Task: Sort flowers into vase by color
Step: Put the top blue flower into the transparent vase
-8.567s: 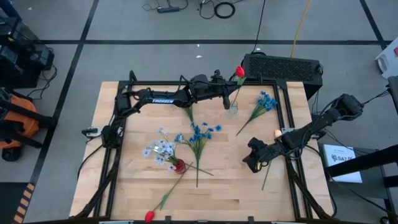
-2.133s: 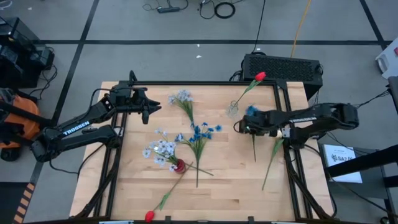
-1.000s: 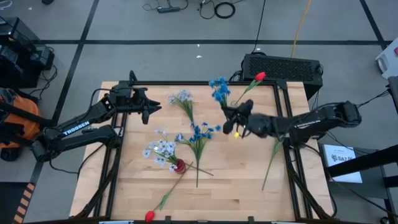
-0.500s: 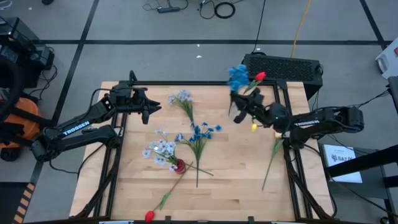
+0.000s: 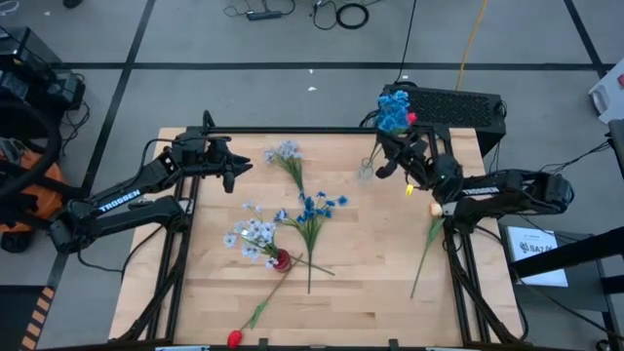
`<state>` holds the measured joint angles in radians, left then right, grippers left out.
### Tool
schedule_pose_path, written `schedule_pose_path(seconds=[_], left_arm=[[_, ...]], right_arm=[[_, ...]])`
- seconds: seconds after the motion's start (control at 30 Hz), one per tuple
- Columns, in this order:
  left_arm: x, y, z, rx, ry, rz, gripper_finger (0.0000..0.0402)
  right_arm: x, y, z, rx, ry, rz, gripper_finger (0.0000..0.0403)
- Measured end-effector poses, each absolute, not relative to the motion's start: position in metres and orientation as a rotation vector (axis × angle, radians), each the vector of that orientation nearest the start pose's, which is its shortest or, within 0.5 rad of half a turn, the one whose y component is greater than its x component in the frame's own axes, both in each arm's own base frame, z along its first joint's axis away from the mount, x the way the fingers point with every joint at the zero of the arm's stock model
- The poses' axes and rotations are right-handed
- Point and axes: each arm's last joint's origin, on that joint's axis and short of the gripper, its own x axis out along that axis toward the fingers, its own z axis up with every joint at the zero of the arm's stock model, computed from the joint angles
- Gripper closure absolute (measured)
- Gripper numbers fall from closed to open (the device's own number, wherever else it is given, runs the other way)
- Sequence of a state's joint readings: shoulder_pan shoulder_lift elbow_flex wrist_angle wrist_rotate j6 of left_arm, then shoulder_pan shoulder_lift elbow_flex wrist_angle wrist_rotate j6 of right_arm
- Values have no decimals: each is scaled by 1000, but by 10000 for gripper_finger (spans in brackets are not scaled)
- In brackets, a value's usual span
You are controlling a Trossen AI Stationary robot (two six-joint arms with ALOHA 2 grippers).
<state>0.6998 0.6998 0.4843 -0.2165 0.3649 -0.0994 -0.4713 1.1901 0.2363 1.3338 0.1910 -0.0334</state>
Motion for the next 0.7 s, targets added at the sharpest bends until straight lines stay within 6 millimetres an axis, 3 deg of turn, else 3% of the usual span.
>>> schedule_pose_path(seconds=[0.5, 0.7], left_arm=[[127, 94, 242, -304, 341, 371, 281], [127, 94, 242, -303, 341, 370, 281]], right_arm=[[193, -107, 183, 20, -214, -637, 400], [196, -109, 172, 116, -191, -660, 366]])
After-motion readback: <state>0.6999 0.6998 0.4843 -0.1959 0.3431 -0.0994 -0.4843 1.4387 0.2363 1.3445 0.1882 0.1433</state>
